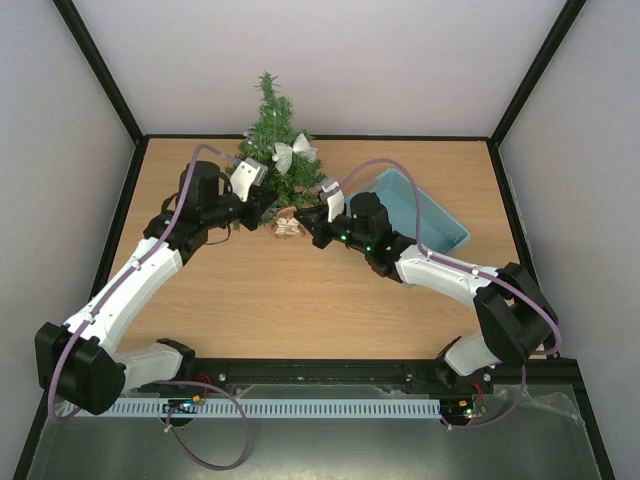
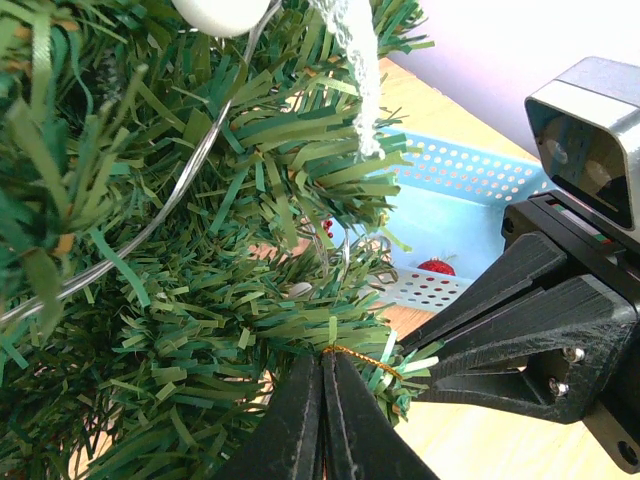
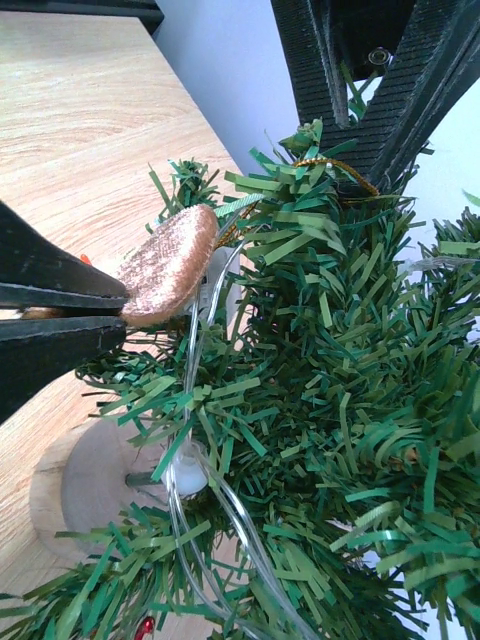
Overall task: Decorate the small christmas tree
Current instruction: Hang the decoration item on the Christmas tree.
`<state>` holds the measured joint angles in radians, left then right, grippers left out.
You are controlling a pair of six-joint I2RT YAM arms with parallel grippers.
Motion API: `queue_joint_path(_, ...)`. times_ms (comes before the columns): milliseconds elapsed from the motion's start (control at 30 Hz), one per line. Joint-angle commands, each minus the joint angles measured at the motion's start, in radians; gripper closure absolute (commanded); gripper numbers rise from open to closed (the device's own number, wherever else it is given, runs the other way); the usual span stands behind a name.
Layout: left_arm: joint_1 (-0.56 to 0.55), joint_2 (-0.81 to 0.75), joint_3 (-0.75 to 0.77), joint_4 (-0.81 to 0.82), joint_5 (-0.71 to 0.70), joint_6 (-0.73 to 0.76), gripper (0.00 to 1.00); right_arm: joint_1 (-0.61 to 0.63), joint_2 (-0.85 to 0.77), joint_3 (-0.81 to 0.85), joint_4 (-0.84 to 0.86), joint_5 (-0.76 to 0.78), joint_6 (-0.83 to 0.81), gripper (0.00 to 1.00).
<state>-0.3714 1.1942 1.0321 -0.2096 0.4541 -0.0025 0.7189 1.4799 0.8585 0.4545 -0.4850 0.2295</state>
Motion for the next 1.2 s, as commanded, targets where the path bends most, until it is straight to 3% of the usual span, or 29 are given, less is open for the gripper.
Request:
queue_joint_path(0,-0.008,0.003,0.032,-0.007,-0.017,0.019,0.98,-0.006,0.002,-0.013,0.041,0.000,0.017,0.98)
queue_joint_path(100,-0.009,0.004,0.031,-0.004,-0.012,0.019,0.98,-0.006,-0.009,-0.011,0.031,-0.018,0.018,0.97)
queue_joint_path(200,-0.009,0.004,0.031,-0.001,-0.003,0.017,0.98,-0.006,-0.031,-0.001,-0.012,-0.047,0.011,0.79)
queue_joint_path(267,-0.009,0.003,0.030,0.002,0.002,0.015,0.97,-0.006,-0.057,-0.001,-0.028,-0.053,0.003,0.73)
queue_joint_path(633,-0.011,-0.010,0.025,0.009,0.016,0.000,0.98,0.002,-0.089,0.044,-0.029,-0.062,-0.021,0.61)
queue_joint_path(800,-0.011,-0.008,0.026,0.015,0.025,-0.005,0.97,0.026,-0.060,0.079,-0.040,-0.044,-0.050,0.60)
queue_joint_path(933,-0.011,-0.008,0.025,0.012,0.026,-0.005,0.98,0.040,-0.034,0.113,-0.056,-0.022,-0.080,0.67)
queue_joint_path(1167,-0.011,-0.011,0.025,0.010,0.028,-0.008,0.98,0.057,-0.002,0.145,-0.084,0.022,-0.121,0.70)
